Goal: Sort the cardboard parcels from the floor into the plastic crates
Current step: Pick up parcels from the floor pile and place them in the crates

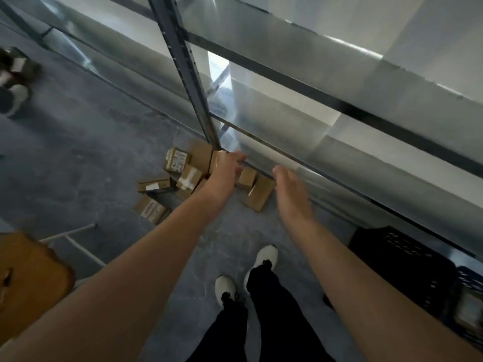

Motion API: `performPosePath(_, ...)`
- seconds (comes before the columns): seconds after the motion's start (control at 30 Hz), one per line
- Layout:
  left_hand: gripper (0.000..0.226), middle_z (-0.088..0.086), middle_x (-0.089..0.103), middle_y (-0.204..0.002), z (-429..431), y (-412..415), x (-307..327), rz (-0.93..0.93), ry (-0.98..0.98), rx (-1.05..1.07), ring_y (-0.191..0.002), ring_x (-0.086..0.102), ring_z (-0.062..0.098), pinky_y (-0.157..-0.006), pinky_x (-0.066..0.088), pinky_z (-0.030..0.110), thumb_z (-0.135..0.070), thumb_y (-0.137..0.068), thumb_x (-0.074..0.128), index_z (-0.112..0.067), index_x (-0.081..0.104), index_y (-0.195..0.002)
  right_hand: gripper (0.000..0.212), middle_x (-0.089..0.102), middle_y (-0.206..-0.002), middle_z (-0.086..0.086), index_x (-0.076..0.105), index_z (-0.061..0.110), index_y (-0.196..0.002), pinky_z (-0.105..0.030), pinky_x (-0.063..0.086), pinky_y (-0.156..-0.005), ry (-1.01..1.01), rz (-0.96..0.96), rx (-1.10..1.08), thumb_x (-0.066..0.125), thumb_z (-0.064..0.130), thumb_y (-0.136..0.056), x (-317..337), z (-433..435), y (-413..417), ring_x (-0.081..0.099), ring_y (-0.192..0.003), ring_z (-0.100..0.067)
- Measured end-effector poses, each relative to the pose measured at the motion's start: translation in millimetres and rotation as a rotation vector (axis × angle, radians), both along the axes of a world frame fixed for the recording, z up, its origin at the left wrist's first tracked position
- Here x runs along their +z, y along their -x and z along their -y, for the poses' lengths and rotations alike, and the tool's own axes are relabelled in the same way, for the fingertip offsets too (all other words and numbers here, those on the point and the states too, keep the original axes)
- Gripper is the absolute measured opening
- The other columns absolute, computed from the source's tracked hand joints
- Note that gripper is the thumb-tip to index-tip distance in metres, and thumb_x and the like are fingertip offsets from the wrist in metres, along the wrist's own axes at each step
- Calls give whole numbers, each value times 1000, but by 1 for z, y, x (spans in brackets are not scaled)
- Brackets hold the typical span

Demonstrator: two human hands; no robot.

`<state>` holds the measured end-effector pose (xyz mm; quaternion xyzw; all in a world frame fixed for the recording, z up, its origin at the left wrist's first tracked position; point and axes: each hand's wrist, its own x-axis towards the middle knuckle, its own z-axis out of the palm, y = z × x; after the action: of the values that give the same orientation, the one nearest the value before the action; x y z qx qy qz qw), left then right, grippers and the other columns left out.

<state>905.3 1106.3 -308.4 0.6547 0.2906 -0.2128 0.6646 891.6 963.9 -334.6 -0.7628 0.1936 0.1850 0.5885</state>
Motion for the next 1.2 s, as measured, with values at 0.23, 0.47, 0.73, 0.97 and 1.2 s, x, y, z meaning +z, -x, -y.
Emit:
performPosePath(0.23,42,1,56,-135,-18,-77,-133,-73,-22,-2,-133,46,21,-116,33,44,-43,-107,36,-25,59,-137,55,51,-133,10,35,24,-167,-1,38,-71,-56,-181,-49,46,32,-114,-123,-15,-54,52,-104,-2)
performPosePath(0.47,40,-4,62,-127,-40,-127,-304,-202,-44,-72,-112,54,10,-93,40,33,-45,-106,38,-28,65,-130,53,55,-137,13,43,29,-164,-6,34,-74,-38,-309,-137,51,38,-112,-289,-40,-91,53,-117,-3)
performPosePath(0.73,39,-11,62,-115,-48,-150,-517,-195,-106,-331,-101,55,-1,-78,37,20,-42,-108,35,-25,60,-133,24,62,-91,7,60,30,-96,-30,40,-67,106,-469,-174,47,44,-110,-501,-58,-114,57,-84,-12)
performPosePath(0.97,37,-6,71,-109,-40,-146,-660,-189,-229,-456,-107,64,12,-102,49,41,-47,-101,40,-27,71,-108,31,59,-95,6,60,17,-110,-24,31,-59,200,-553,-262,57,47,-106,-650,-38,-117,49,-76,-3)
performPosePath(1.2,42,0,68,-94,-27,-149,-727,-388,-93,-282,-91,62,13,-83,47,34,-43,-104,39,-17,69,-90,51,69,-127,7,58,24,-145,-34,54,-103,105,-493,-408,64,44,-99,-727,-42,-113,67,-116,-17)
